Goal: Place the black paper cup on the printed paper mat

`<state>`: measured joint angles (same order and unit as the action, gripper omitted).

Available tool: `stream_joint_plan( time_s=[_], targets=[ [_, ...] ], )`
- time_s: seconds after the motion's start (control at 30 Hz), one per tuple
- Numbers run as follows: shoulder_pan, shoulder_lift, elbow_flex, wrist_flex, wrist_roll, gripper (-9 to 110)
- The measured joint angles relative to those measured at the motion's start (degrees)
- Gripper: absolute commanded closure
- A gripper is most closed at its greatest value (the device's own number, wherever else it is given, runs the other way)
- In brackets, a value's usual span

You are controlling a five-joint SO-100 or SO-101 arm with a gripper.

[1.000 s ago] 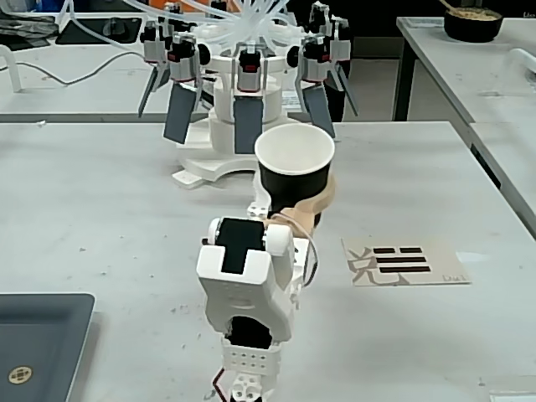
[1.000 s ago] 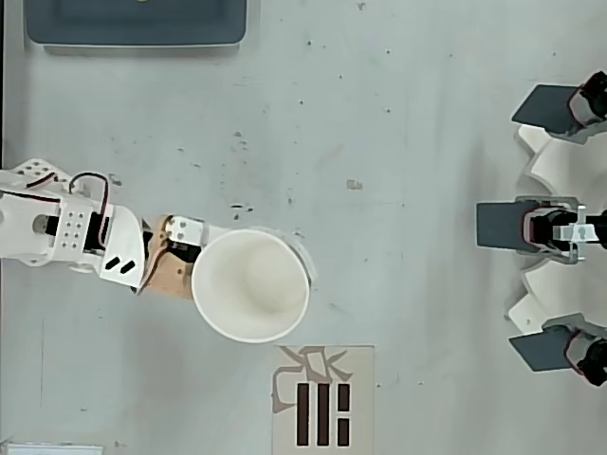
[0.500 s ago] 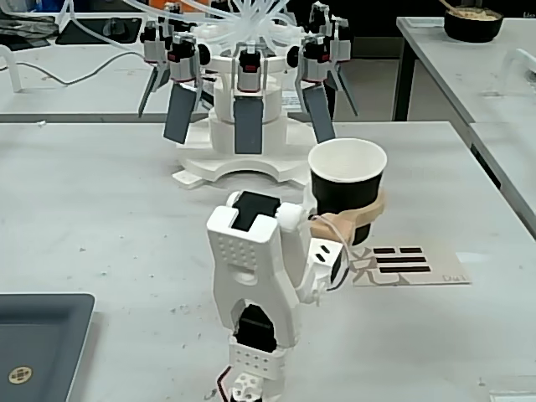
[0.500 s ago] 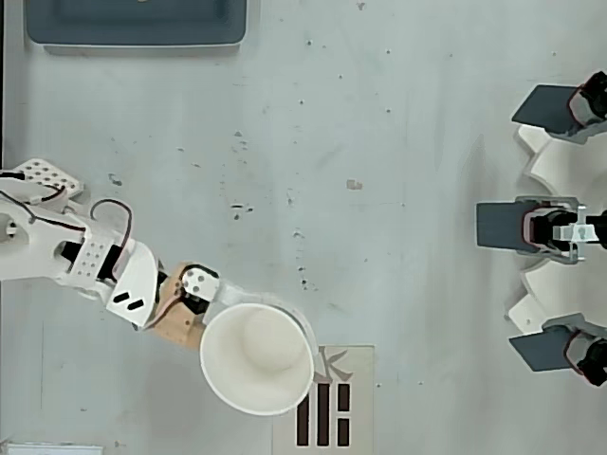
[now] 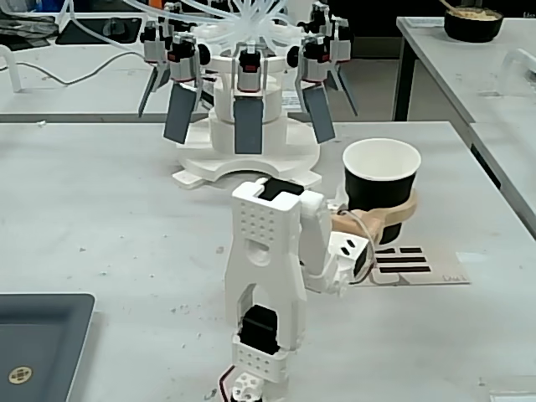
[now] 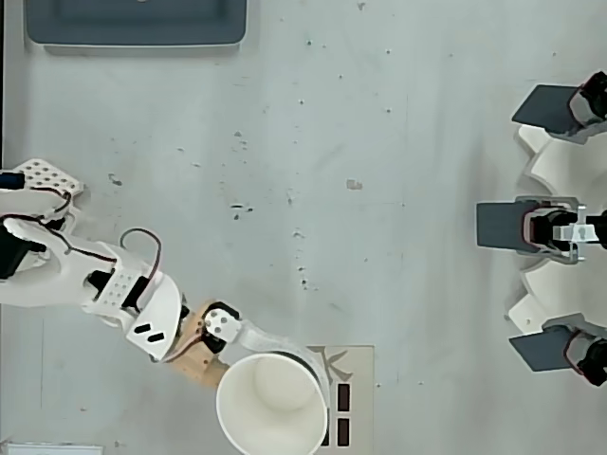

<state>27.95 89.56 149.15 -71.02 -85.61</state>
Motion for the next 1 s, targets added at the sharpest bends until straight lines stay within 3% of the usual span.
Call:
stream_joint_plan(
  time_s=[1.0],
  targets=[
    [2.4,-28.7,-26.6,-3.0,0.0,97]
  ],
)
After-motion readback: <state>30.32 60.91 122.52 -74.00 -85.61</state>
